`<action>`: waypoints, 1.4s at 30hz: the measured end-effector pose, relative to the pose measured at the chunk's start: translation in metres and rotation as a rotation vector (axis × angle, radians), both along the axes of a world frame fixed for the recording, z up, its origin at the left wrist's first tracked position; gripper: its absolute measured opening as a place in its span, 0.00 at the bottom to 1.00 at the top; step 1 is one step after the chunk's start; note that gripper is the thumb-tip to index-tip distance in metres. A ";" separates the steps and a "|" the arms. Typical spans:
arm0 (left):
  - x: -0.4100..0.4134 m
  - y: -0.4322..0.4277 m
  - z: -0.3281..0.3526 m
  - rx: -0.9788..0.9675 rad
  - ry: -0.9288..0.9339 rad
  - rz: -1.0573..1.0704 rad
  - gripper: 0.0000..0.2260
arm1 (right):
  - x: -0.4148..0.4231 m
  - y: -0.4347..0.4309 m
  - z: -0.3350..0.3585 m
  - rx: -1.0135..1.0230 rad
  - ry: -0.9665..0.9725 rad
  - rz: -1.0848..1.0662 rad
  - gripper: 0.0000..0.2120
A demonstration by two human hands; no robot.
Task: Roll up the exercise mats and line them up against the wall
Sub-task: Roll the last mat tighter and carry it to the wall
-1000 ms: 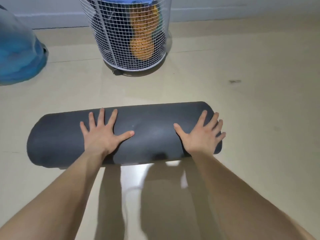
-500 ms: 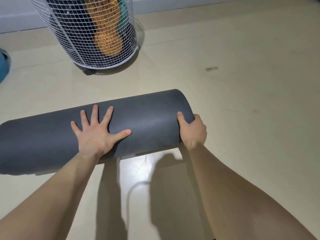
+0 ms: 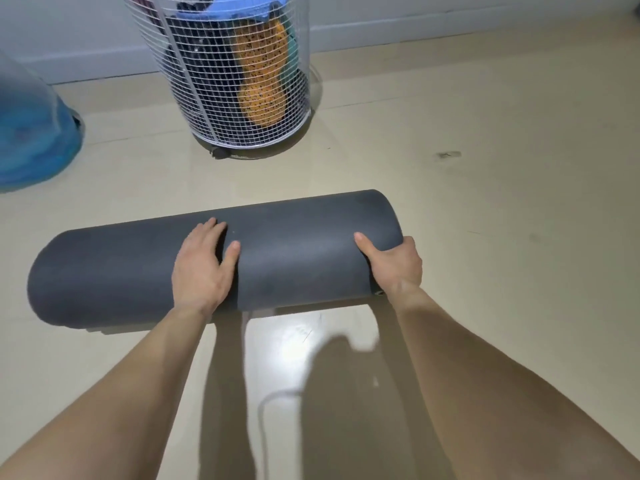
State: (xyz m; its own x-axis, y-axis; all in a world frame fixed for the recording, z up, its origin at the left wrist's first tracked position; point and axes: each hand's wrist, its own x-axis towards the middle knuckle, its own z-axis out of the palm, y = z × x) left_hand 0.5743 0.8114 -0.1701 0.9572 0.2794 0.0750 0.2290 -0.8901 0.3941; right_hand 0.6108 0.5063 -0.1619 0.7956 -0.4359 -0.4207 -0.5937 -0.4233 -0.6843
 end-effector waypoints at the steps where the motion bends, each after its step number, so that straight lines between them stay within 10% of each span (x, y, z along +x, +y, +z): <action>1: -0.005 0.011 0.000 0.009 -0.062 0.081 0.22 | 0.001 0.002 0.000 -0.014 -0.012 -0.006 0.36; 21: -0.058 0.193 -0.012 -0.386 -0.144 0.918 0.50 | -0.015 0.075 -0.017 -0.304 -0.002 -0.176 0.43; 42: -0.068 0.158 -0.010 -0.402 -0.237 1.113 0.35 | -0.008 0.052 -0.011 -0.337 0.026 -0.323 0.48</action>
